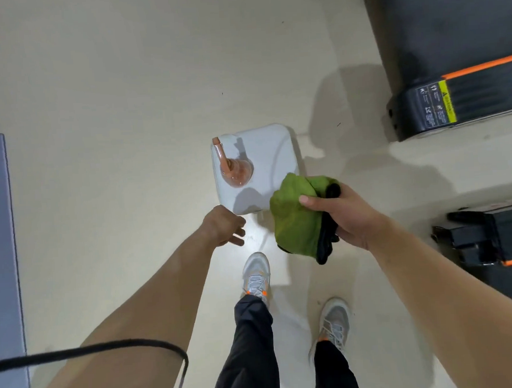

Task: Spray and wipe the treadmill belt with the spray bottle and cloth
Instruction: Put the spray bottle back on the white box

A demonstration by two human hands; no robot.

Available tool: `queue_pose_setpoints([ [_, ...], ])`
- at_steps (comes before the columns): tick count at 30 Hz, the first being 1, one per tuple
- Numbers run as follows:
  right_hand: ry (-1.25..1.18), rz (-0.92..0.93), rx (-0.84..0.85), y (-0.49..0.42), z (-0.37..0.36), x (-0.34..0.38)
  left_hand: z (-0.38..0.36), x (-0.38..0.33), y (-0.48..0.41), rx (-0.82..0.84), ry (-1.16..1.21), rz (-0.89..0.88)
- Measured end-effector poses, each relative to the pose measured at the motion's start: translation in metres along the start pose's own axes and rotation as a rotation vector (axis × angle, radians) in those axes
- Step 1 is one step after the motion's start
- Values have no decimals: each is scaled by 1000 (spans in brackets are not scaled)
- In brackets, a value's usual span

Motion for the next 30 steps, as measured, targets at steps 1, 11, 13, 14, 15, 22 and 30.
queue_pose_setpoints([
  [1,21,27,33,12,2,8,-5,-9,18,27,-4,-42],
  [11,570,195,-125,113,40,88,-40,-122,174,150,126,-721],
  [13,915,220,-251,120,45,103,-48,-126,170,52,24,-727],
  [14,1035,236,-333,125,47,109,-52,-126,166,28,-27,-718],
  [15,1089,268,-390,131,47,116,-56,-125,161,22,-84,-712],
  [22,564,368,-286,144,68,150,-78,-125,152,14,-52,-860],
  [30,159,271,47,156,99,161,-73,-111,155,295,372,-701],
])
Point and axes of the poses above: each hand's wrist, its own y-axis away from the middle knuckle, its own z-axis out of the back of the hand, x = y × z, the point moved 1 cm from there along -y, towards the middle knuckle, and after that the axes turned 2 degrees about -x, right-handed, at the moved point
